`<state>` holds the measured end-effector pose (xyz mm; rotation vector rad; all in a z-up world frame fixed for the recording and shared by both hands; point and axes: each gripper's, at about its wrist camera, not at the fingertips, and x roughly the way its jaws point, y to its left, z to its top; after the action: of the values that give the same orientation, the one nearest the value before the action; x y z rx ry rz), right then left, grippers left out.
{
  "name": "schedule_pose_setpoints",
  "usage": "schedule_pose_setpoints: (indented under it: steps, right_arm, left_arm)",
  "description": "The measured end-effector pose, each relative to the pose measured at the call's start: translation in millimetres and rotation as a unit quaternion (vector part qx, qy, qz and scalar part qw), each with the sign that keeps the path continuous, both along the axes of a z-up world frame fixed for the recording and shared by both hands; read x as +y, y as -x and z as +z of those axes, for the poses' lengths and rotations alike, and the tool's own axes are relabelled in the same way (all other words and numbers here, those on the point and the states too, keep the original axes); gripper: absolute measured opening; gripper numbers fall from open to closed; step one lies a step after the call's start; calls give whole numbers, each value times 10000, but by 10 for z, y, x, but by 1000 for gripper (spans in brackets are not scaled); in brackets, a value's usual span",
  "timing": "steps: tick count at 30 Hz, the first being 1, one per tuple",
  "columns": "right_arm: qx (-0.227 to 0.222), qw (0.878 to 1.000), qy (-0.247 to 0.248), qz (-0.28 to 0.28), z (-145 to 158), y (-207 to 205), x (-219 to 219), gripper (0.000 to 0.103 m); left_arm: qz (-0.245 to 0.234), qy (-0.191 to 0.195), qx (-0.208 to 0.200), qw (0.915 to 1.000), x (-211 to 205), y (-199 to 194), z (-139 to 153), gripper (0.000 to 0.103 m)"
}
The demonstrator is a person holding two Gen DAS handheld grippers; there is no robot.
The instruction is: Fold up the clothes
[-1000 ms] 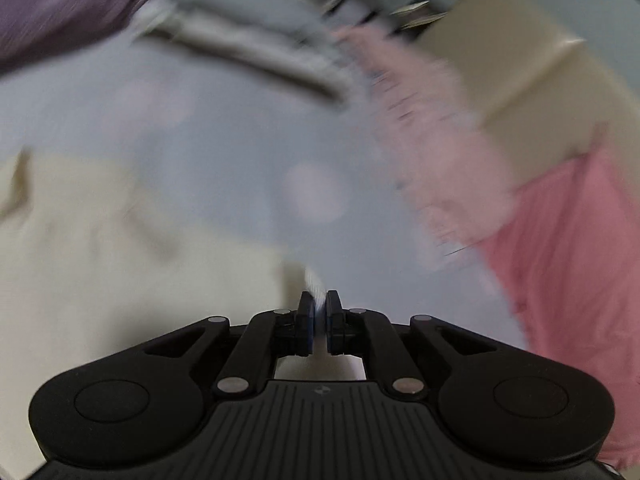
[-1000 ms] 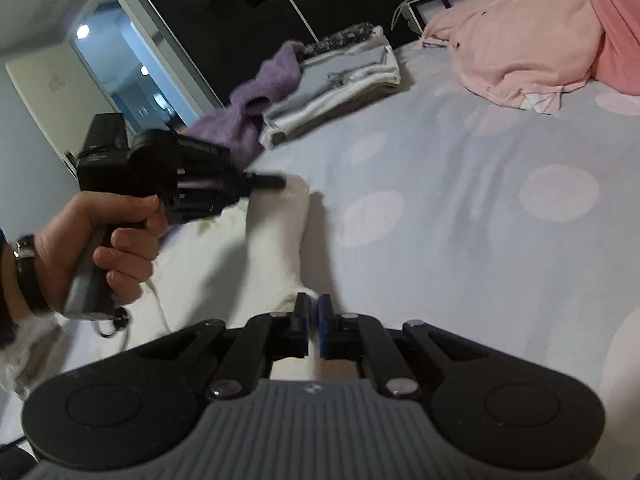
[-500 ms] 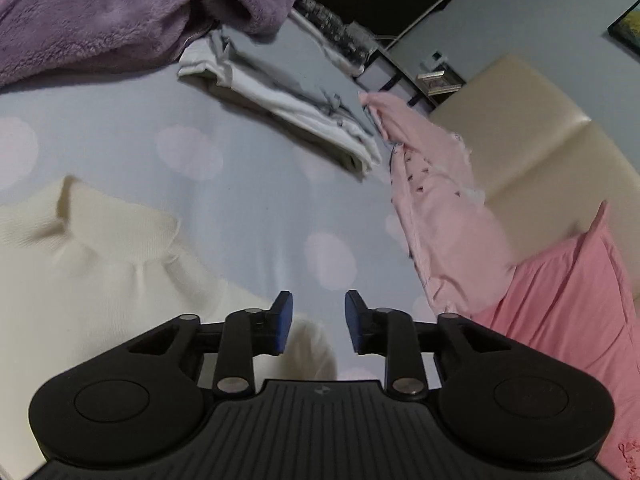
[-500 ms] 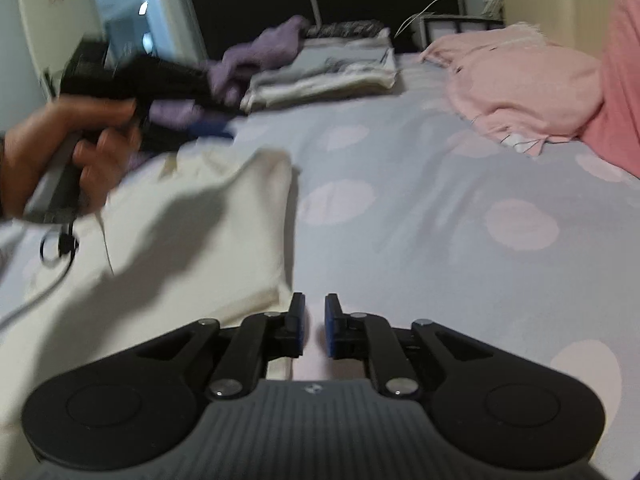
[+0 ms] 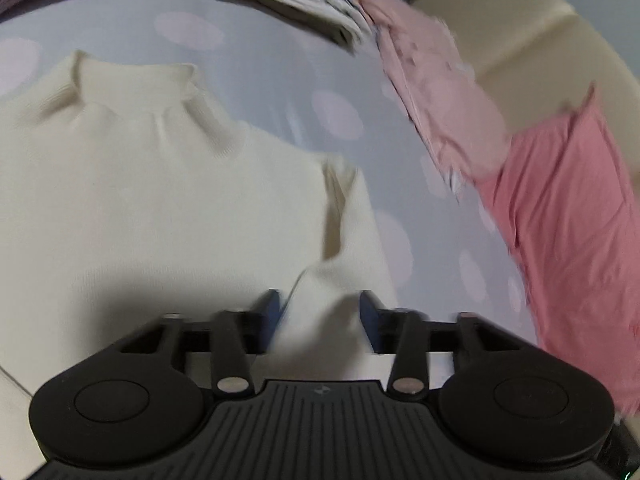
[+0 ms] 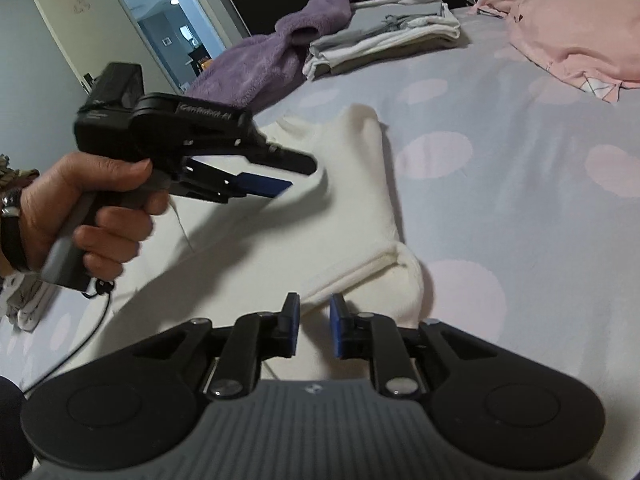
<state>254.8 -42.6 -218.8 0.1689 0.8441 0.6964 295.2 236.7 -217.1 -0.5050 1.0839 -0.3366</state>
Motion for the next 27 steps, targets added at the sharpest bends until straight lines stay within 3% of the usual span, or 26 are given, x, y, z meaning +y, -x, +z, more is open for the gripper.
schedule_pose_setpoints:
  steps: [3, 7, 11, 13, 17, 20, 25, 27]
  right_arm:
    - [14, 10000, -32, -32, -10, -22, -34, 20]
    - [0, 10000, -32, -15, -24, -45, -29, 20]
    - [-60, 10000, -27, 3, -19, -31, -35, 20]
    - [-134, 9999, -60, -52, -7, -19, -56, 20]
    - [-278, 9990, -175, -293, 19, -25, -126, 20]
    - [-276, 9985, -312, -368, 22, -38, -159, 20]
    - [-661, 9963, -522, -150, 120, 39, -29, 20]
    - [-774, 9958, -447, -189, 134, 17, 81, 20]
  left_arm:
    - [194, 281, 52, 9994, 125, 97, 42, 2]
    - [348, -222, 245, 9988, 203, 214, -6, 1]
    - [383, 35, -80, 9992, 250, 258, 77, 5]
    - [486, 154, -234, 9984, 279, 238, 122, 16]
    - [701, 378, -443, 9958, 313, 235, 196, 22]
    - [751, 214, -406, 9961, 295, 254, 190, 23]
    - [687, 483, -565, 9949, 404, 533, 175, 23]
    - [615, 381, -619, 9955, 387, 595, 181, 23]
